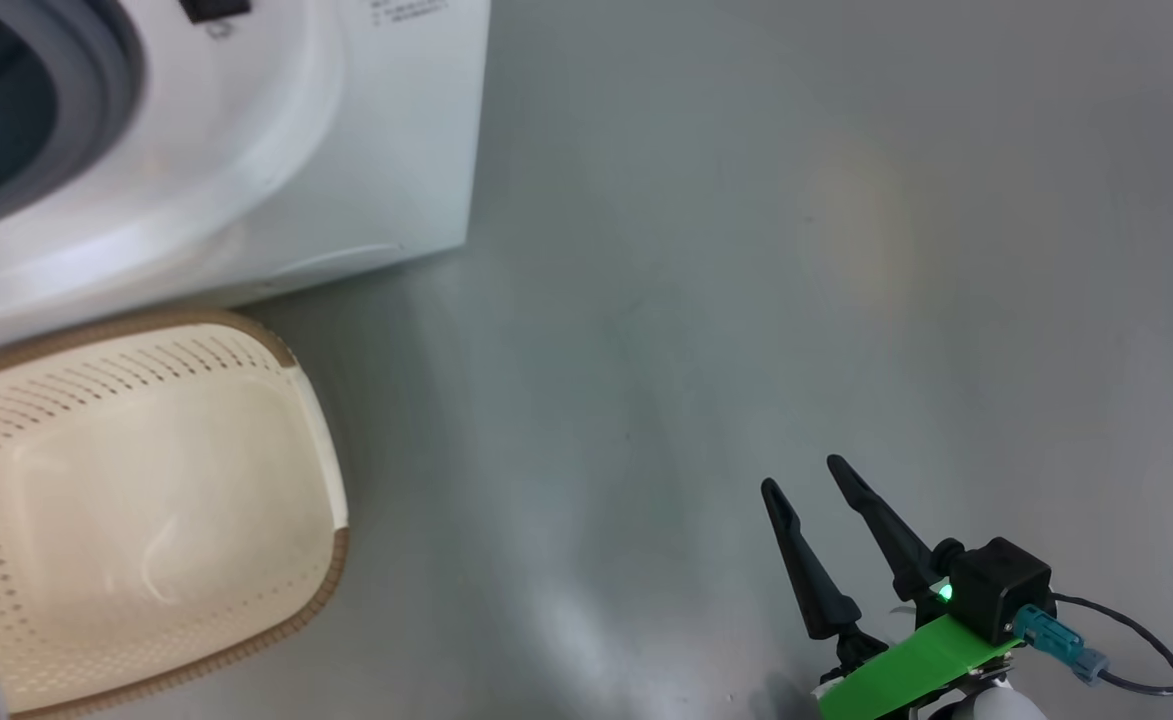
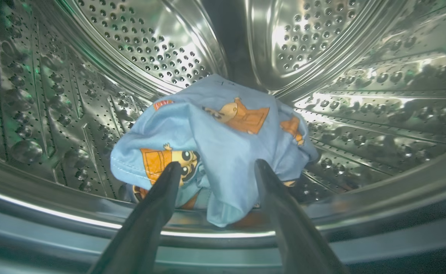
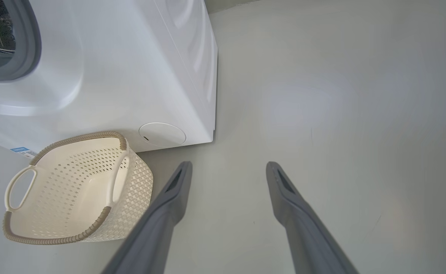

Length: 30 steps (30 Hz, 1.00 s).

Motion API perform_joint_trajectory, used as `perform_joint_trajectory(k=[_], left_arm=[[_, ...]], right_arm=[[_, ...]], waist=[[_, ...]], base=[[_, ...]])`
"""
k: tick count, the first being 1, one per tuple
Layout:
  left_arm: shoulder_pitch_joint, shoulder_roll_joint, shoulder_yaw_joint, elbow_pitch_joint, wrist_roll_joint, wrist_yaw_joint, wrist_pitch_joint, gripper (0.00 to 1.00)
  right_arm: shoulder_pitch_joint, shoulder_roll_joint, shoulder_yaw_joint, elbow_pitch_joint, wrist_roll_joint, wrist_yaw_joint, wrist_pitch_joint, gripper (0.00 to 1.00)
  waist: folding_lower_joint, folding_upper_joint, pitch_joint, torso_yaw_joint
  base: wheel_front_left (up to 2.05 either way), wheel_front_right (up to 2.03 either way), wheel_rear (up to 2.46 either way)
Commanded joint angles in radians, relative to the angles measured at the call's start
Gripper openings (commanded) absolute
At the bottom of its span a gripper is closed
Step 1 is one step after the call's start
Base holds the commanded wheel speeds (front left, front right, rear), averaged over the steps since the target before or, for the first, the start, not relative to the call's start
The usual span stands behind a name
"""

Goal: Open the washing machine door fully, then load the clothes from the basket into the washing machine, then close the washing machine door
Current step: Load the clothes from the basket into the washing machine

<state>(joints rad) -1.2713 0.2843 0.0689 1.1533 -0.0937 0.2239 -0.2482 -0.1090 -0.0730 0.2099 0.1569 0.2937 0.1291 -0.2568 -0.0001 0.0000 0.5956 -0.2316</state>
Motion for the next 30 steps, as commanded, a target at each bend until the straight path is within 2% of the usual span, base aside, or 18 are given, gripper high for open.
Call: perform_joint_trajectory(k=[1, 6, 17, 30], left_arm=[[0.037, 0.031, 0.003, -0.041, -0.006, 0.0, -0.013, 1.0], [0.156, -0.015, 0.001, -0.128, -0.022, -0.018, -0.013, 1.0], [0.344, -0.058, 0.009, -0.198, -0.052, -0.07, -0.013, 1.0], [0.691, -0.166, 0.006, -0.384, -0.06, -0.121, -0.013, 1.0]], right_arm=[[0.018, -0.007, 0.024, -0.01, 0.005, 0.002, -0.005, 1.0], [0.014, -0.003, 0.03, 0.007, 0.013, 0.002, -0.005, 1.0], [0.038, -0.004, 0.02, 0.032, 0.022, 0.002, -0.005, 1.0], [0.048, -0.005, -0.024, 0.031, 0.021, 0.002, -0.005, 1.0]], waist=[[0.0001, 0.0, -0.058, 0.026], [0.0001, 0.0, -0.14, 0.042], [0.0001, 0.0, -0.276, 0.079], [0.0001, 0.0, -0.397, 0.121]], base=[[0.0, 0.0, 0.0], [0.0, 0.0, 0.0], [0.0, 0.0, 0.0], [0.0, 0.0, 0.0]])
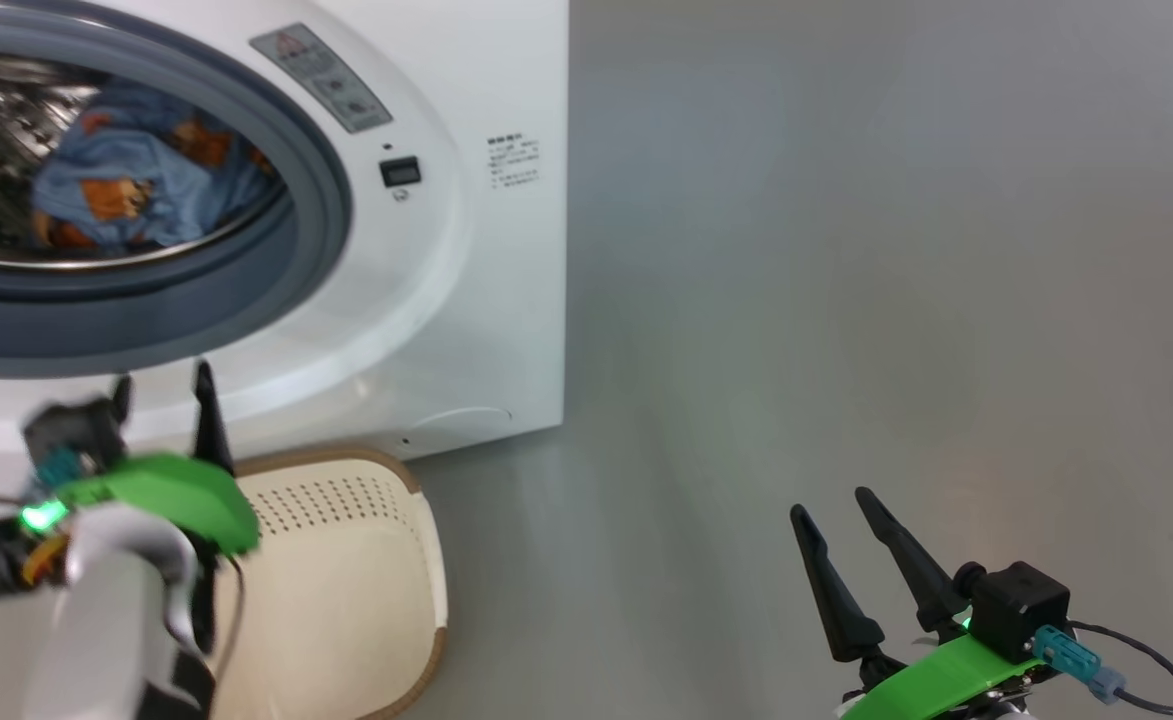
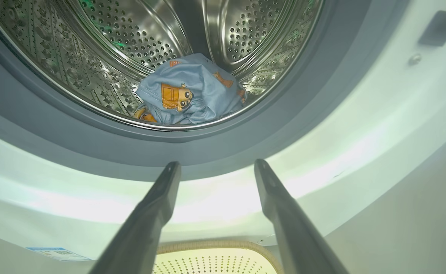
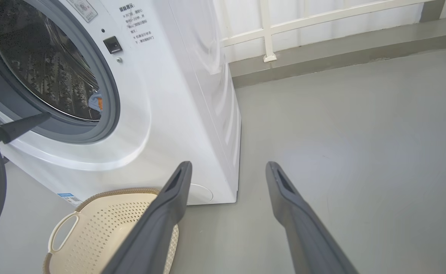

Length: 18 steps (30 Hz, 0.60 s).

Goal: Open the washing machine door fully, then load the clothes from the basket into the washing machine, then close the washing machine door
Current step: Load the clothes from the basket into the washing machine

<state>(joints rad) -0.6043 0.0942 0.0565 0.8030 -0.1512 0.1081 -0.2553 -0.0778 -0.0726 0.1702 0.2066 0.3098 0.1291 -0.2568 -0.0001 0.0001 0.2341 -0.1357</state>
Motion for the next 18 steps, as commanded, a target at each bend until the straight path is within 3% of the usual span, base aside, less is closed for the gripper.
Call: perform_joint_trajectory(k=[1, 9, 18], left_arm=[[0.052, 0.015, 0.013, -0.048, 0.0, -0.01, -0.006, 1.0], [0.246, -0.029, -0.012, -0.168, -0.011, -0.027, -0.006, 1.0], [0.497, -0.043, -0.045, -0.373, -0.035, -0.006, -0.006, 1.0]], right_arm=[[0.019, -0.007, 0.013, -0.019, 0.004, 0.002, -0.005, 1.0], [0.05, -0.013, -0.006, -0.02, 0.002, 0.002, -0.005, 1.0], [0.092, -0.01, -0.006, -0.023, 0.0, 0.002, -0.005, 1.0]], waist=[[0.0001, -0.0001, -0.045, 0.031], [0.0001, -0.0001, -0.116, 0.077], [0.0001, -0.0001, -0.178, 0.108]], base=[[0.0, 0.0, 0.0], [0.0, 0.0, 0.0], [0.0, 0.0, 0.0]])
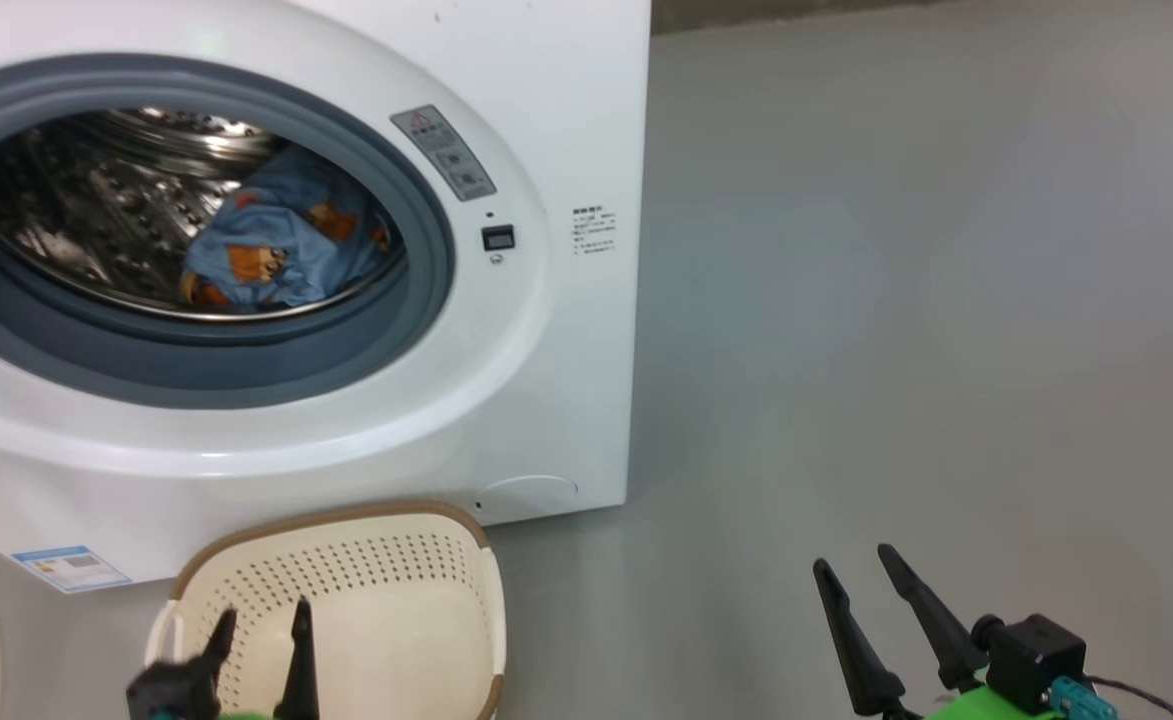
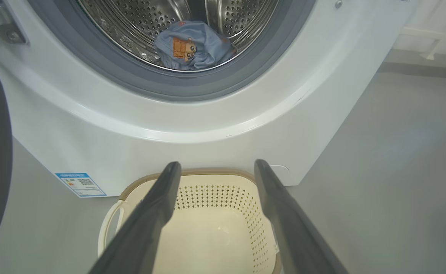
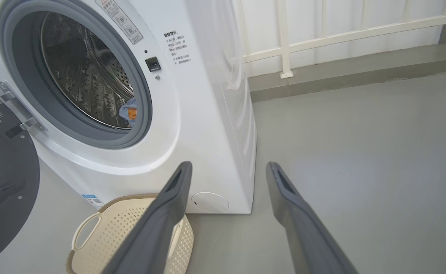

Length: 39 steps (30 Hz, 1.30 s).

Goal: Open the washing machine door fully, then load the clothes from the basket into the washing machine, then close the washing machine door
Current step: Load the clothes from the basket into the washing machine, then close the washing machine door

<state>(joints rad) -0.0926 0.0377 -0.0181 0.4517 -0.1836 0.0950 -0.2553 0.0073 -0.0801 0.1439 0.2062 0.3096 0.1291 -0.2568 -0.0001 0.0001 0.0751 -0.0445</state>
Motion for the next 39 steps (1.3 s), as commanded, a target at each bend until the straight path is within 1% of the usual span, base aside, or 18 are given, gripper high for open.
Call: perform_joint_trajectory(k=[1, 5, 9, 14, 20, 26, 39], left_arm=[[0.009, 0.014, 0.028, -0.042, -0.004, 0.009, -0.006, 1.0], [0.095, 0.013, 0.035, -0.128, -0.003, 0.018, -0.006, 1.0], [0.168, 0.013, 0.043, -0.212, -0.012, 0.016, -0.006, 1.0], [0.231, 0.013, 0.047, -0.275, -0.027, 0.022, -0.006, 1.0], [0.267, 0.013, 0.042, -0.297, -0.03, 0.022, -0.006, 1.0], [0.27, 0.013, 0.055, -0.306, -0.035, 0.022, -0.006, 1.0], [0.277, 0.013, 0.061, -0.331, -0.039, 0.03, -0.006, 1.0]], right_arm=[[0.011, -0.003, 0.019, -0.023, 0.0, 0.002, -0.005, 1.0], [0.03, -0.007, 0.014, -0.024, 0.001, 0.002, -0.005, 1.0], [0.048, -0.012, -0.001, -0.031, -0.001, 0.002, -0.005, 1.0], [0.056, -0.014, -0.024, -0.042, -0.006, 0.002, -0.005, 1.0], [0.059, -0.014, -0.032, -0.045, -0.009, 0.002, -0.005, 1.0], [0.055, -0.012, -0.028, -0.043, -0.01, 0.002, -0.005, 1.0], [0.053, -0.016, -0.014, -0.039, -0.006, 0.002, -0.005, 1.0]], waist=[[0.0001, -0.0001, -0.025, 0.019], [0.0001, -0.0001, -0.052, 0.029], [0.0001, -0.0001, -0.071, 0.037], [0.0001, -0.0001, -0.076, 0.045], [0.0001, -0.0001, -0.082, 0.05], [0.0001, -0.0001, -0.084, 0.051], [0.0001, -0.0001, -0.09, 0.034]], base=[[0.0, 0.0, 0.0], [0.0, 0.0, 0.0], [0.0, 0.0, 0.0], [0.0, 0.0, 0.0], [0.0, 0.0, 0.0], [0.0, 0.0, 0.0], [0.0, 0.0, 0.0]])
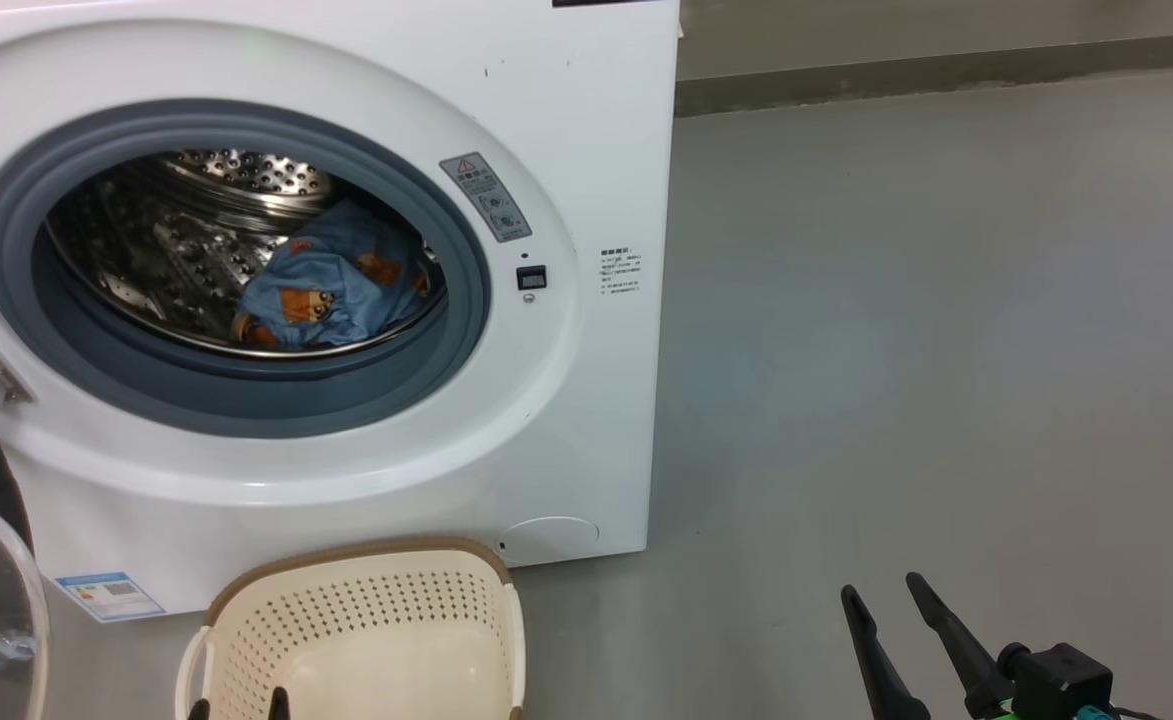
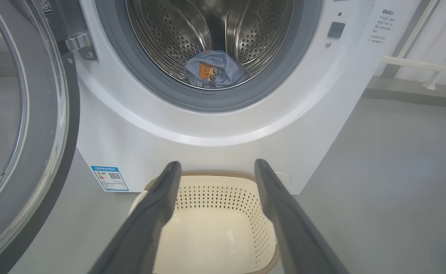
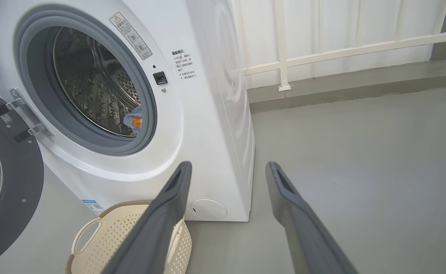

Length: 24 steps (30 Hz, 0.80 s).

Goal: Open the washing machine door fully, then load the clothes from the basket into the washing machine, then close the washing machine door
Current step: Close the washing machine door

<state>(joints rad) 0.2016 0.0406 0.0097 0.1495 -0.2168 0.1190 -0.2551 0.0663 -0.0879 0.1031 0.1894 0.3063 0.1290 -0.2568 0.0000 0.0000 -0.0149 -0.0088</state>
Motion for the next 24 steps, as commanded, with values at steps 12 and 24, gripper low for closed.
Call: perform_joint_trajectory(k=[12, 24], left_arm=[[-0.019, 0.01, 0.03, -0.027, -0.001, 0.022, -0.007, 1.0], [-0.014, 0.01, 0.026, -0.032, 0.01, 0.045, -0.007, 1.0]], right_arm=[[-0.006, -0.009, 0.03, -0.02, -0.002, 0.002, -0.005, 1.0], [-0.002, -0.007, 0.029, -0.022, -0.004, 0.002, -0.005, 1.0]], waist=[[0.0, 0.0, 0.001, -0.013], [0.0, 0.0, 0.002, -0.014]], base=[[-0.46, 0.46, 0.0], [-1.85, 1.85, 0.0]])
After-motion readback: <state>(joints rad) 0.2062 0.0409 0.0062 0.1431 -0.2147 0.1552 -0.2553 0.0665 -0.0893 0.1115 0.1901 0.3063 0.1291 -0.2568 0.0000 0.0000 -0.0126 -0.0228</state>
